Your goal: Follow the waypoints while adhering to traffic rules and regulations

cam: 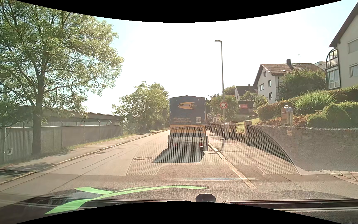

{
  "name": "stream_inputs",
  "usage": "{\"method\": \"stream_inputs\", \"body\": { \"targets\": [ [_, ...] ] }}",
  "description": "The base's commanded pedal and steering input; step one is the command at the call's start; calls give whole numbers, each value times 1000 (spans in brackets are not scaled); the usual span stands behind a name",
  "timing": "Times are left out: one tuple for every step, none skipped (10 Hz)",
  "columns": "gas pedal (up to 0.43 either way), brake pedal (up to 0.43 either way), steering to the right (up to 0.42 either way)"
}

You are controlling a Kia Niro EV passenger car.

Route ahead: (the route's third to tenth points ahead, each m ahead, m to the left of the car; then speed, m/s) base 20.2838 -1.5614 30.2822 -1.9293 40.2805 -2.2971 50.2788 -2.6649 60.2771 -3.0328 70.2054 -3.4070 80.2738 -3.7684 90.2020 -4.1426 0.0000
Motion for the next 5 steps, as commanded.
{"method": "stream_inputs", "body": {
  "targets": [
    [0, 567, 6],
    [0, 567, 7],
    [0, 567, 8],
    [0, 567, 8],
    [0, 567, 8]
  ]
}}
